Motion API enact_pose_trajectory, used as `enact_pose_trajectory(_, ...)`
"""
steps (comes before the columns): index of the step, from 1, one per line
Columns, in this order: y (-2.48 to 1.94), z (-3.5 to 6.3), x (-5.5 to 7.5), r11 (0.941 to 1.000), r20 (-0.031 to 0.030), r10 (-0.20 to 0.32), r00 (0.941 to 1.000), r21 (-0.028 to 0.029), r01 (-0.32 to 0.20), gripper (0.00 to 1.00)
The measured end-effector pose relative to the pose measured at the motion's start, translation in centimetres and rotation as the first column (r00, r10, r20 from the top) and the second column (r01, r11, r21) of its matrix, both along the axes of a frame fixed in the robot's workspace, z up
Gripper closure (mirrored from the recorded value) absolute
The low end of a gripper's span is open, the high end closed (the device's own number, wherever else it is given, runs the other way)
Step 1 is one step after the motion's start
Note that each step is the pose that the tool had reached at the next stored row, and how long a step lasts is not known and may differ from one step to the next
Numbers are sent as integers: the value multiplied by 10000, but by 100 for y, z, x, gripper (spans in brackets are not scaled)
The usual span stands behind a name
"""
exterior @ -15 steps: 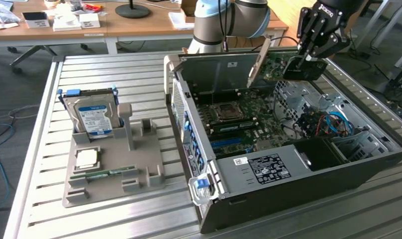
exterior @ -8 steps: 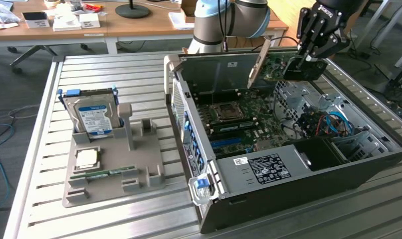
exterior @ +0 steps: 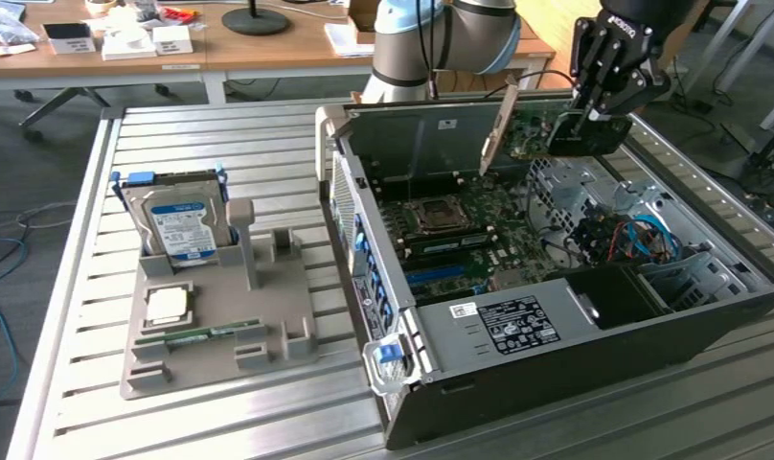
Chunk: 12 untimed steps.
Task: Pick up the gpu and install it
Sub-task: 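Insert the gpu into the slot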
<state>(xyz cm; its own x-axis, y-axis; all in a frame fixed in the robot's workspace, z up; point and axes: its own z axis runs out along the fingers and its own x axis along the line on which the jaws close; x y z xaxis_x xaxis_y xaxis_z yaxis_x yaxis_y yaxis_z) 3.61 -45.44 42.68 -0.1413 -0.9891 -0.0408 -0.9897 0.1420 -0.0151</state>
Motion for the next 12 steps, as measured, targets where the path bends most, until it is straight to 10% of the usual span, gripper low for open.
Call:
enact_pose_trajectory(6, 0, -17, -61, 10000, 396, 27, 9992, 5, -27, 73)
enact_pose_trajectory(12, 0, -23, -104, 10000, 404, 28, 9992, 8, -29, 73)
